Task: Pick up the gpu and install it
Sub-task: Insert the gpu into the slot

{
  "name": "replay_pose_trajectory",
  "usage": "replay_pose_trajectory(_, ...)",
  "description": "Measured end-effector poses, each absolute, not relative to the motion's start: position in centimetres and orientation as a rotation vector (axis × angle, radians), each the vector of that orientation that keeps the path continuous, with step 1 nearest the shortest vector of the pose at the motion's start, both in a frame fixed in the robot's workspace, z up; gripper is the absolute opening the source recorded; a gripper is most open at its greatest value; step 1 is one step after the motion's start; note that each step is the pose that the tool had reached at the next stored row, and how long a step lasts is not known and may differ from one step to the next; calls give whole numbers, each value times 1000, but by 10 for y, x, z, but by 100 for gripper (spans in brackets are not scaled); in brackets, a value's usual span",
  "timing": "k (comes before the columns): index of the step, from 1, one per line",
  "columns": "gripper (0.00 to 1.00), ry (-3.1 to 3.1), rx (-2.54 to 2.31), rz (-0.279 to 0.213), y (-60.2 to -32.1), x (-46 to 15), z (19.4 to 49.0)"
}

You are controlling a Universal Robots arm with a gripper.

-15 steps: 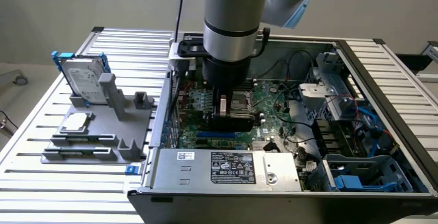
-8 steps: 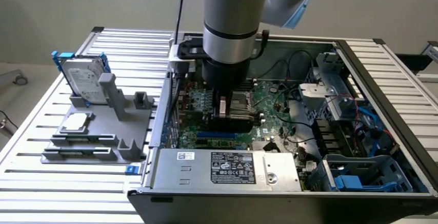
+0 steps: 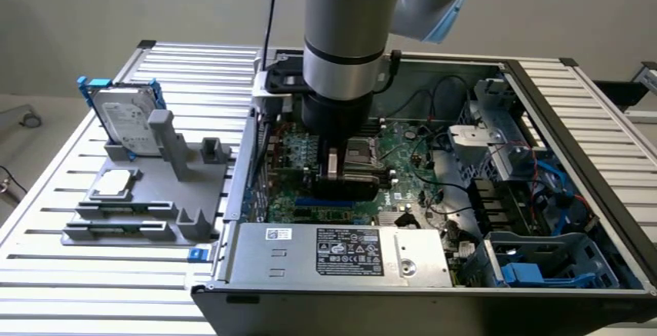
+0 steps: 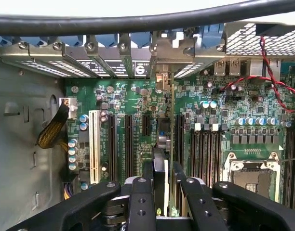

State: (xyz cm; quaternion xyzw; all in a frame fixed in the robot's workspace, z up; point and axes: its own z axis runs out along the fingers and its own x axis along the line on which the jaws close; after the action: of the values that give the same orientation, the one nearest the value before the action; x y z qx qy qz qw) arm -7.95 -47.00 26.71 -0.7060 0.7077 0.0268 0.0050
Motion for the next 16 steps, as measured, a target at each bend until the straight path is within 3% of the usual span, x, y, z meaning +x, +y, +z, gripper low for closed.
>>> replay_pose_trajectory(16, 26, 2207, -2221, 84, -470, -82, 260)
